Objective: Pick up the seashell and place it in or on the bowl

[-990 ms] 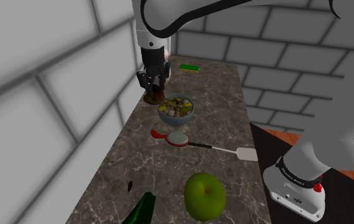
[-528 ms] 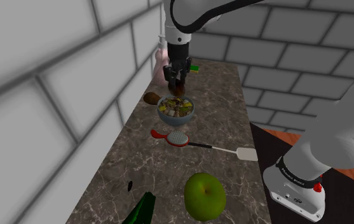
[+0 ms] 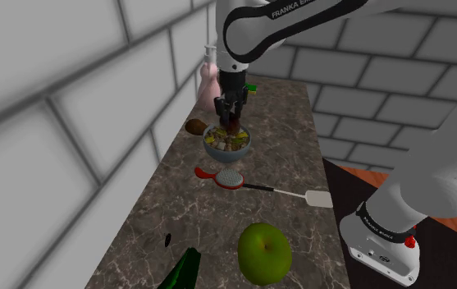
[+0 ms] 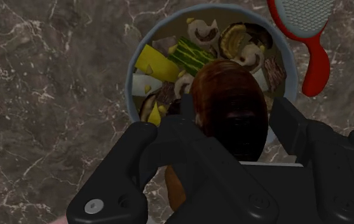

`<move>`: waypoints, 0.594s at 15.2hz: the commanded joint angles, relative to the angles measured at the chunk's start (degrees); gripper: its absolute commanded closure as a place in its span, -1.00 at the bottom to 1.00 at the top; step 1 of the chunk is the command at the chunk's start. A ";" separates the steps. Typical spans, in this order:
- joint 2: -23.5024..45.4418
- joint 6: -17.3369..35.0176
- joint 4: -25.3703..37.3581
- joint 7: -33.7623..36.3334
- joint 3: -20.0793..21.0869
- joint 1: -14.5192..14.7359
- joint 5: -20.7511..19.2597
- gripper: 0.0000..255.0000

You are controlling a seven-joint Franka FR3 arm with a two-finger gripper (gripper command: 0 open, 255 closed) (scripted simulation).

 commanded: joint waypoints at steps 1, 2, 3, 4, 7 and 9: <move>0.67 1.56 -0.85 0.00 0.00 -0.01 -0.14 1.00; 0.99 2.31 -1.28 0.03 0.01 0.00 -0.20 1.00; 1.33 3.06 -1.71 0.06 0.02 0.01 -0.26 1.00; 1.67 3.81 -2.12 0.10 0.03 0.03 -0.33 1.00; 2.20 4.91 -2.71 0.15 0.04 0.05 -0.44 1.00; 2.20 4.91 -2.70 0.15 0.04 0.05 -0.44 1.00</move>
